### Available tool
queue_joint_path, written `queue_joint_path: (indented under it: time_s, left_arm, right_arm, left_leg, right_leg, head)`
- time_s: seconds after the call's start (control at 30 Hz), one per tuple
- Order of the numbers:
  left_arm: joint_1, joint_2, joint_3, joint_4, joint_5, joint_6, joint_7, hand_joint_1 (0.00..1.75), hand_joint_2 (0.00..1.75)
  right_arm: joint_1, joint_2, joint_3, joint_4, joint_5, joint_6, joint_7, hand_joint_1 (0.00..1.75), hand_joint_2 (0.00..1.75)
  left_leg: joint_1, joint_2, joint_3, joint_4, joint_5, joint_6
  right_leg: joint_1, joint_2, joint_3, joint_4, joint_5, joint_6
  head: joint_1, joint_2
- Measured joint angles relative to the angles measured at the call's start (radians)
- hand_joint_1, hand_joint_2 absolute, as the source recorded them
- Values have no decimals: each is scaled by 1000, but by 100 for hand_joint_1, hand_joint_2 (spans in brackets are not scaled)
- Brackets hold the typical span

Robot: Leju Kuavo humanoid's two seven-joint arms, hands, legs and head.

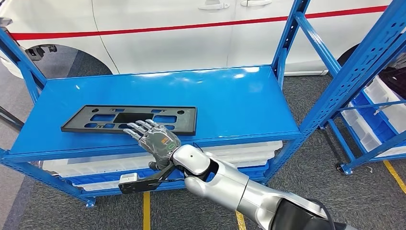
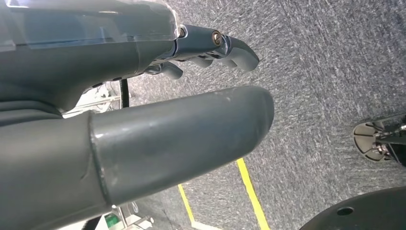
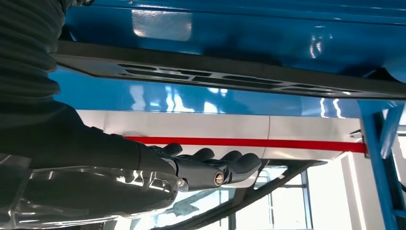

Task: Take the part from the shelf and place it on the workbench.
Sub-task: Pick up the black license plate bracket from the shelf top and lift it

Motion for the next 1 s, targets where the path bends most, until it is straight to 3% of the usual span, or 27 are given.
queue_joint_path:
  time_s: [0.63, 1.0]
  left_arm:
    - [0, 2, -18, 3, 0, 4, 2, 0, 0]
    - [0, 2, -20, 3, 0, 4, 1, 0, 0]
  right_arm:
    - [-7, 17, -134, 147, 109, -85, 59, 0, 175]
    - [-2, 17, -159, 197, 142, -93, 61, 0, 175]
  left_leg:
    - [0, 0, 0, 0, 0, 0]
    - [0, 0, 0, 0, 0, 0]
  right_leg:
    - [0, 0, 0, 0, 0, 0]
    - [0, 0, 0, 0, 0, 0]
  head:
    - [0, 0]
    - [0, 0]
